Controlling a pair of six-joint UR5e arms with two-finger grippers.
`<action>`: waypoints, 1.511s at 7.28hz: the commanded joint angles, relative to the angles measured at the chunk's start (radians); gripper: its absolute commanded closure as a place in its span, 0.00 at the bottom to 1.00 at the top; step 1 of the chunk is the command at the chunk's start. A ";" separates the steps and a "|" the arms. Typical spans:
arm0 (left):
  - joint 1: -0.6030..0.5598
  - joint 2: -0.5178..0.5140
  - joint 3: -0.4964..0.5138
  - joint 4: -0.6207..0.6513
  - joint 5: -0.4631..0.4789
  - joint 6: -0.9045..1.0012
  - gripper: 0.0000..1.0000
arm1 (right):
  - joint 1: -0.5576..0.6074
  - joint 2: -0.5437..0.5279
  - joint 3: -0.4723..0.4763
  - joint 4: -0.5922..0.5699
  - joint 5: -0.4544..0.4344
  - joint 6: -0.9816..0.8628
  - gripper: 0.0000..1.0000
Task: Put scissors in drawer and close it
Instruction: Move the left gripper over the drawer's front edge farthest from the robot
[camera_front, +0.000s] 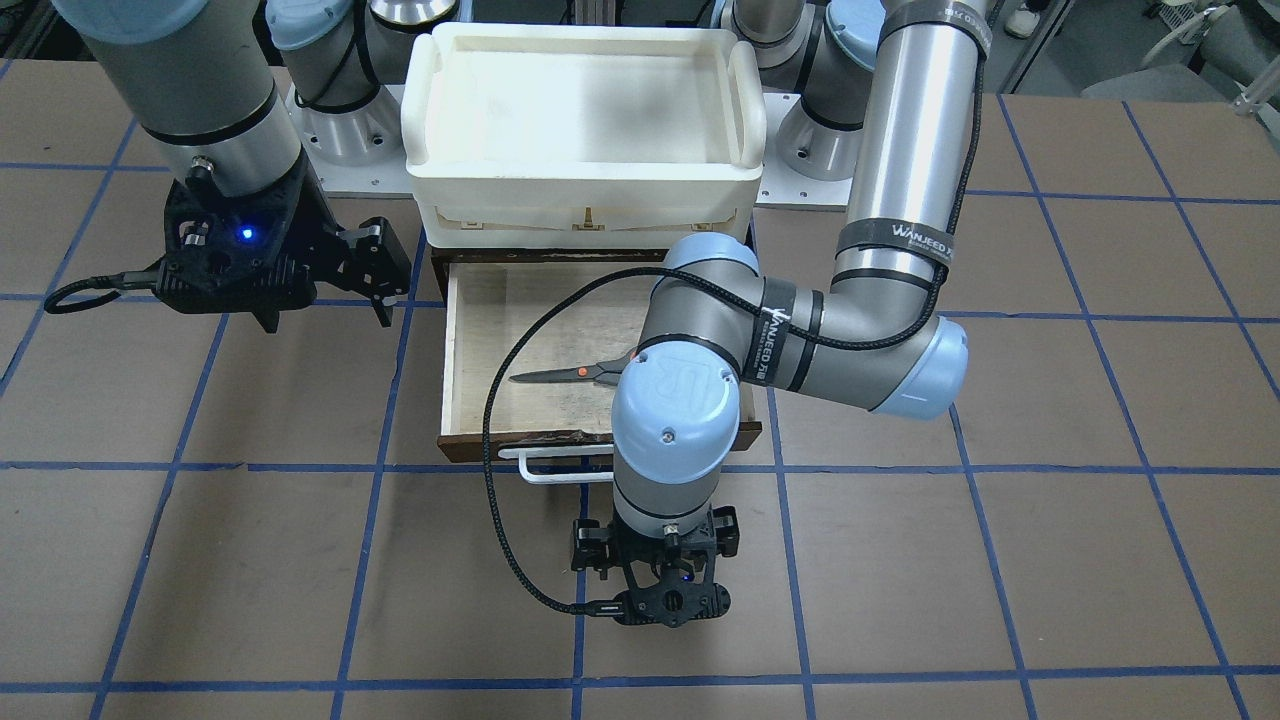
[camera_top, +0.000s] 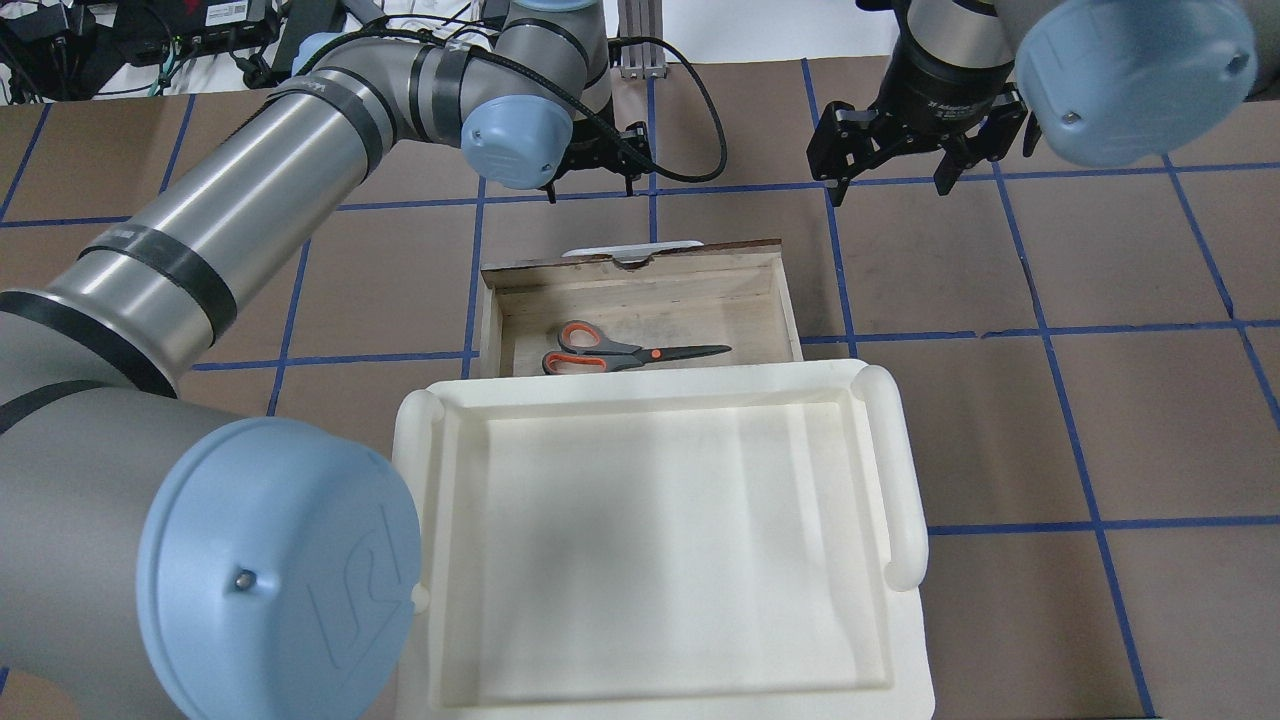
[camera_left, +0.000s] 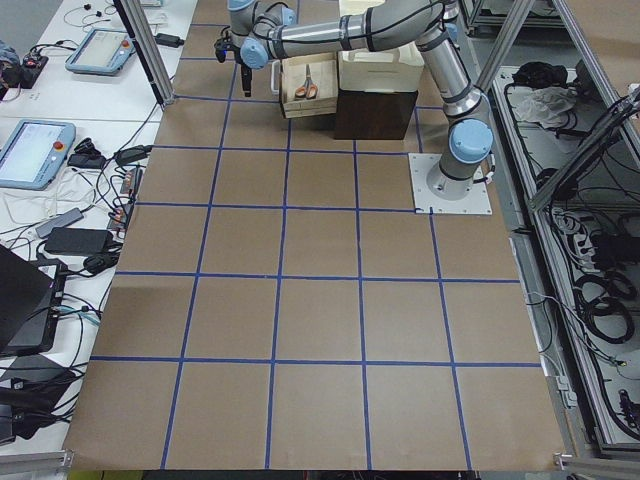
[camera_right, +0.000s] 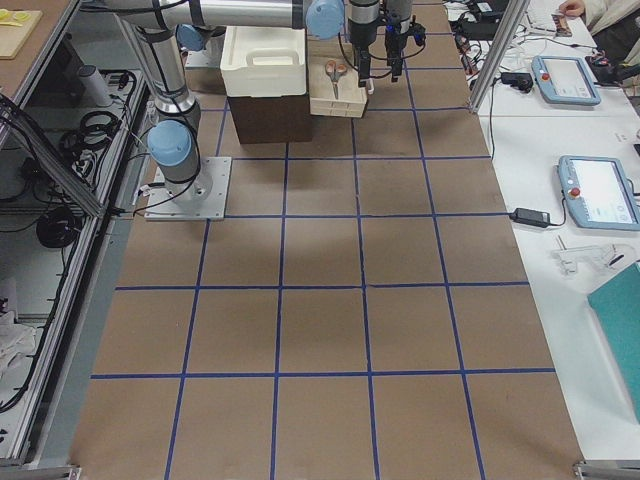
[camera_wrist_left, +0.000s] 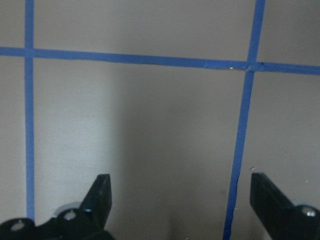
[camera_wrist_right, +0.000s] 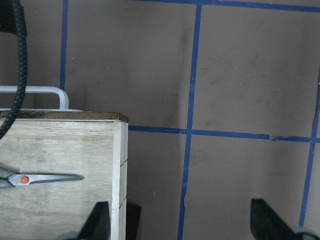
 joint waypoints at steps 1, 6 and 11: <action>-0.014 -0.010 -0.002 -0.058 -0.058 -0.033 0.00 | 0.000 0.000 0.000 -0.005 -0.001 0.000 0.00; -0.025 0.076 -0.019 -0.349 -0.132 -0.023 0.00 | 0.000 0.000 0.000 -0.006 -0.001 0.003 0.00; -0.023 0.157 -0.140 -0.458 -0.213 -0.024 0.00 | 0.000 0.000 0.000 -0.012 -0.001 0.003 0.00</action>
